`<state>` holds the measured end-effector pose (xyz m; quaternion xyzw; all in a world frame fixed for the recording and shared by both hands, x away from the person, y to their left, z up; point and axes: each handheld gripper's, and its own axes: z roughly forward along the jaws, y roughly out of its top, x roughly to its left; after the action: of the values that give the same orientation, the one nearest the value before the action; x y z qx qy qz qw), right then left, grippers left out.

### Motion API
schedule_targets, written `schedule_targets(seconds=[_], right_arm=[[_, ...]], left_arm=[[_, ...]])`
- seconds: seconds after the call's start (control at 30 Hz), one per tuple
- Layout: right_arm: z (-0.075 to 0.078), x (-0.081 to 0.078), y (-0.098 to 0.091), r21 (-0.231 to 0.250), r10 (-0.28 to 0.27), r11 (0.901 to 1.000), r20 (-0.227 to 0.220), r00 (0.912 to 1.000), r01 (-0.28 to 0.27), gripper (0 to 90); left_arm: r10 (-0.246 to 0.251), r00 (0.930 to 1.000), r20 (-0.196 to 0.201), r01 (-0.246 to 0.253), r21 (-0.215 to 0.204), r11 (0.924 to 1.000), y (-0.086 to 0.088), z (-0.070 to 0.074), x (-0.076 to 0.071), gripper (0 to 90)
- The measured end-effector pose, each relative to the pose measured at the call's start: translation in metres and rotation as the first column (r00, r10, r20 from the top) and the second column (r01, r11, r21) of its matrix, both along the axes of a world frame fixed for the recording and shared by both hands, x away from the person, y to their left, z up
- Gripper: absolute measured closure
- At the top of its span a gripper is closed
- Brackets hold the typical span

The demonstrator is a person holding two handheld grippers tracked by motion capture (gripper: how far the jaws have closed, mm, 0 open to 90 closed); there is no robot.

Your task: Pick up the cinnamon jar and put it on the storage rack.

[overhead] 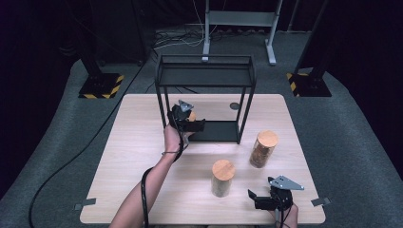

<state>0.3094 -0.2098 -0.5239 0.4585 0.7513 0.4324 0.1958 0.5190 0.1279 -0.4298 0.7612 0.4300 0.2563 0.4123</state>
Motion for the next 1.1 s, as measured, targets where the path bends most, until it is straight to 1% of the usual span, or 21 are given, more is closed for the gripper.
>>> schedule_targets(seconds=[0.07,0.23,0.3,0.43,0.5,0.63,0.7,0.73,0.8,0.9,0.93,1.03,1.07,1.1], right_arm=[[0.000,0.000,0.000,0.000,0.000,1.0000,-0.001,1.0000,0.000,1.3],[0.000,0.000,0.000,0.000,0.000,1.0000,-0.001,1.0000,0.000,1.3],[0.000,0.000,0.000,-0.002,0.001,1.0000,0.000,1.0000,-0.001,1.3],[0.000,0.000,0.000,-0.001,0.001,1.0000,-0.001,1.0000,-0.001,1.3],[0.000,0.000,0.000,-0.002,0.000,1.0000,-0.002,1.0000,0.000,1.3],[0.000,0.000,0.001,-0.005,0.000,1.0000,-0.004,1.0000,0.000,1.3],[0.000,0.000,0.001,-0.006,0.000,1.0000,-0.005,1.0000,0.000,1.3],[0.000,0.000,0.001,-0.007,0.001,1.0000,-0.005,1.0000,-0.001,1.3],[0.000,0.000,0.001,-0.009,0.000,1.0000,-0.006,1.0000,-0.001,1.3],[0.000,0.001,0.001,-0.010,0.000,0.9999,-0.006,1.0000,0.000,1.3],[0.000,0.001,0.001,-0.010,0.000,0.9999,-0.007,1.0000,0.000,1.3],[0.000,0.001,0.001,-0.012,0.000,0.9999,-0.008,1.0000,0.000,1.3],[0.000,0.001,0.001,-0.012,0.000,0.9999,-0.008,1.0000,0.000,1.3],[0.000,0.001,0.001,-0.013,0.000,0.9999,-0.008,1.0000,-0.001,1.3]], left_arm=[[-0.012,0.9999,0.002,0.012,0.010,0.9999,0.001,-0.002,-0.006,0.3],[-0.046,0.9987,-0.019,0.047,0.015,0.9988,0.009,-0.010,-0.023,0.3],[-0.061,0.9977,-0.028,0.062,0.029,0.9976,0.014,-0.014,-0.030,0.3],[-0.075,0.9962,-0.044,0.076,0.034,0.9965,0.025,-0.022,-0.043,0.3],[-0.073,0.9961,-0.049,0.075,0.033,0.9967,0.030,-0.026,-0.049,0.3],[-0.079,0.9944,-0.069,0.083,0.057,0.9949,0.042,-0.035,-0.062,0.3],[-0.079,0.9929,-0.089,0.084,0.058,0.9948,0.049,-0.042,-0.069,0.5],[-0.081,0.9911,-0.105,0.087,0.059,0.9944,0.052,-0.046,-0.074,0.5],[-0.081,0.9890,-0.124,0.090,0.068,0.9937,0.057,-0.053,-0.081,0.5],[-0.076,0.9865,-0.145,0.085,0.062,0.9944,0.068,-0.065,-0.094,0.4],[-0.076,0.9843,-0.159,0.088,0.067,0.9938,0.073,-0.069,-0.099,0.4],[-0.063,0.9812,-0.182,0.080,0.087,0.9929,0.083,-0.080,-0.110,0.3],[-0.058,0.9789,-0.196,0.077,0.092,0.9928,0.087,-0.084,-0.114,0.3],[-0.054,0.9786,-0.199,0.074,0.093,0.9929,0.090,-0.086,-0.118,0.3]])
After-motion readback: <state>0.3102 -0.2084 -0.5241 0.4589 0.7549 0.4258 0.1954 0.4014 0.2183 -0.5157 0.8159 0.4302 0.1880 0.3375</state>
